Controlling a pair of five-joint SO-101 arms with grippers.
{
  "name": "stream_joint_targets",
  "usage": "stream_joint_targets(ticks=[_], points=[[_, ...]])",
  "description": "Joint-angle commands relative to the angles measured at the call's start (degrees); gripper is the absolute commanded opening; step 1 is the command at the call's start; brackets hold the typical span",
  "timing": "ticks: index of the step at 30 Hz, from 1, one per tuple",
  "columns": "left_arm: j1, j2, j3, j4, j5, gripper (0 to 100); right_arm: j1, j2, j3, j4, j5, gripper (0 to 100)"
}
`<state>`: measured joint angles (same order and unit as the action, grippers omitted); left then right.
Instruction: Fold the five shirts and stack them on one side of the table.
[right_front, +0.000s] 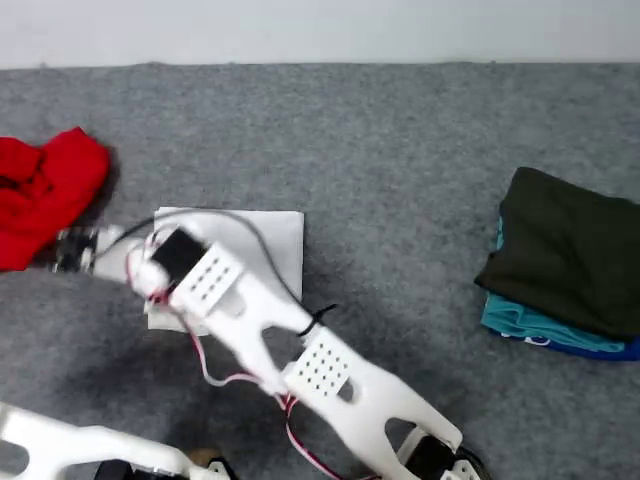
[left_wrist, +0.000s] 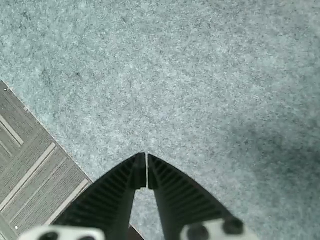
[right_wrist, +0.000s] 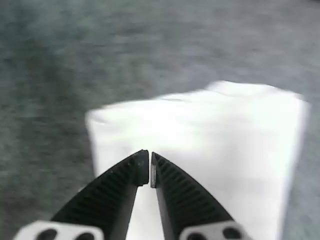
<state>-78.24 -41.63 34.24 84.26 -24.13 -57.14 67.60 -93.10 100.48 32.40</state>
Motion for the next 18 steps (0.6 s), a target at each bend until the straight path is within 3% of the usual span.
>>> stream_joint_targets(ticks=[1, 4, 10, 18], points=[[1.41, -1.32, -2.07, -0.18, -0.35, 2, 4.09, -6.64, -3.16, 2.42, 0.18, 1.1], [2.55, -1.32, -2.33, -0.18, -0.26, 2, 4.88, -7.52, -0.62, 2.51, -0.88, 1.1], [3.87, -1.32, -2.42, 0.09, -0.26, 2, 10.51, -14.73, 7.91, 2.51, -12.4, 1.2], [5.98, -1.32, -2.24, 0.18, -0.26, 2, 18.07, -30.73, 34.55, 2.51, -20.84, 1.3]])
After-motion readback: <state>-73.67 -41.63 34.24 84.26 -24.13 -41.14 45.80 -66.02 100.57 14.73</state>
